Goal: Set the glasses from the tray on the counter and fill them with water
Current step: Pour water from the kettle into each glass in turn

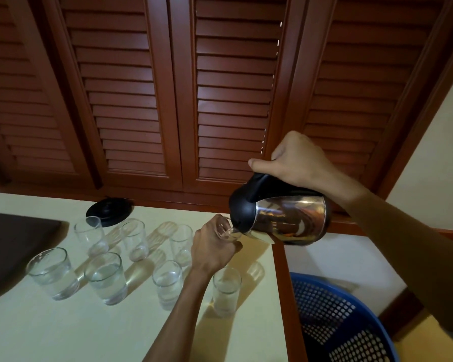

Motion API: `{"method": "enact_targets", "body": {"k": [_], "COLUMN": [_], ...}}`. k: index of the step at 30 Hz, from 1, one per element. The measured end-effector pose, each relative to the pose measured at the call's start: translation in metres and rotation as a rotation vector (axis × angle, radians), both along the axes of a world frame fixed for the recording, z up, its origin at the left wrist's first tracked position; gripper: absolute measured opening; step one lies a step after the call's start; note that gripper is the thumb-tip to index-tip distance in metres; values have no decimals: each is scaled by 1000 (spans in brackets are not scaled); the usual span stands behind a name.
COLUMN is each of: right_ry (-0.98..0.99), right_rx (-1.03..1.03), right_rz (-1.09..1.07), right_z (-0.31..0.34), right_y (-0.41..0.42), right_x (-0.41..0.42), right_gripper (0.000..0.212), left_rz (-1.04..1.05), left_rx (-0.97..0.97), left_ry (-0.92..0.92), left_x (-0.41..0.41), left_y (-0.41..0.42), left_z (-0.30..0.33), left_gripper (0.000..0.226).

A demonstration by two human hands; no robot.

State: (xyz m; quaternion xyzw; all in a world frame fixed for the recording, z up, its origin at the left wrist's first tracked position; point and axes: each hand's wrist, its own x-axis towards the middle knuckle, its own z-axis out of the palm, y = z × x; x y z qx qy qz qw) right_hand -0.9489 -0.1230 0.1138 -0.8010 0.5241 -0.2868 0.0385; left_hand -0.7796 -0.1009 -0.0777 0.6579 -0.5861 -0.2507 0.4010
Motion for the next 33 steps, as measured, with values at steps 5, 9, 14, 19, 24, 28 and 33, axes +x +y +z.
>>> {"method": "enact_targets", "body": {"k": [5,9,14,19,24,28,33], "right_ry": [70,81,78,85,92,81,59], "right_rx": [-18,-36,-80,-104,-104,-101,-83], "right_rz": [0,4,1,15,10,-8,-6], "right_z": [13,27,46,66,80,86,92], "right_y": [1,1,-1,3,6,5,7], "right_x": [7,6,3,1,-2,-6,-9], "right_gripper": [67,66,63,55,54,54,52], "left_rz": [0,-3,6,7,14,16,11], "left_rx": [12,13,13,22,31,31,35], "left_ry": [53,74,110,186,233,241,229], "left_x": [4,6,6,6,6,7,7], "left_y": [4,5,6,7,10,12,14], "left_z": [-6,-9,-10,-8,-6,-3,-1], "left_gripper": [32,31,29,30,33,34,34]}}
